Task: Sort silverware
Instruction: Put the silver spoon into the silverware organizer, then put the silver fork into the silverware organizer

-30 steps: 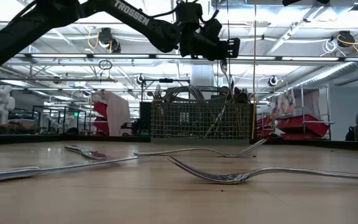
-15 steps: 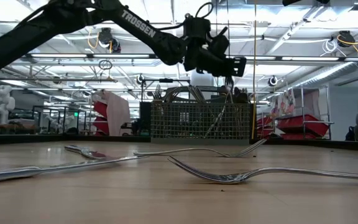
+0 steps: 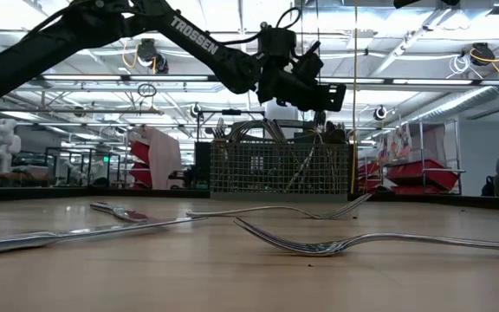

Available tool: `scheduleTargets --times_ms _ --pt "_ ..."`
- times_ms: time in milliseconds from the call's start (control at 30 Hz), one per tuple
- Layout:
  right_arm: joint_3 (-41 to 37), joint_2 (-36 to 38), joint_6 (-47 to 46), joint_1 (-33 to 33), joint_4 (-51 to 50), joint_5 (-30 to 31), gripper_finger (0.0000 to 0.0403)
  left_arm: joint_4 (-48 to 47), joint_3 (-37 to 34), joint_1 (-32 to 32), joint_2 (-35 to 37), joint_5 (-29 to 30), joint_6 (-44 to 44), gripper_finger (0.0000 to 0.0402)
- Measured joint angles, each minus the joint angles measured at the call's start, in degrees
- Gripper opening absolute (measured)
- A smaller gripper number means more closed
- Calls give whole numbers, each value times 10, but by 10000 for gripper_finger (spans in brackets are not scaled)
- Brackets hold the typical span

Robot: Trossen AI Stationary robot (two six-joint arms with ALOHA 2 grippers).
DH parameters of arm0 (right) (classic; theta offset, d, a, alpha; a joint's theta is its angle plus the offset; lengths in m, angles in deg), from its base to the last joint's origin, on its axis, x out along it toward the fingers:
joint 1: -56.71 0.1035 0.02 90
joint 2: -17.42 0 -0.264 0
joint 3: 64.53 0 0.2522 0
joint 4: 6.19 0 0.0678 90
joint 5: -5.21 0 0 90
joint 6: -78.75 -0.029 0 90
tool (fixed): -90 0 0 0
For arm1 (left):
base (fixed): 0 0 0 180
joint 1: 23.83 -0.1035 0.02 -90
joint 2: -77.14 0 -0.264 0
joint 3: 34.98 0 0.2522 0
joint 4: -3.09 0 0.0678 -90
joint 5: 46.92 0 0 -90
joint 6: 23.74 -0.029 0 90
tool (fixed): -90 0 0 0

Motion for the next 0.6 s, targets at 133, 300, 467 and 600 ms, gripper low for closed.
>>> scheduleTargets --times_ms 133,300,467,600 --pt "0 0 1 0 0 -2 2 -2 0 0 0 0 -1 86" --pt "0 0 4 0 0 -3 9 -7 0 1 10 0 -1 127" --pt "0 0 4 0 0 -3 35 -6 2 1 38 0 -1 167" --pt "0 0 1 0 1 -5 62 -29 2 1 74 0 -8 185"
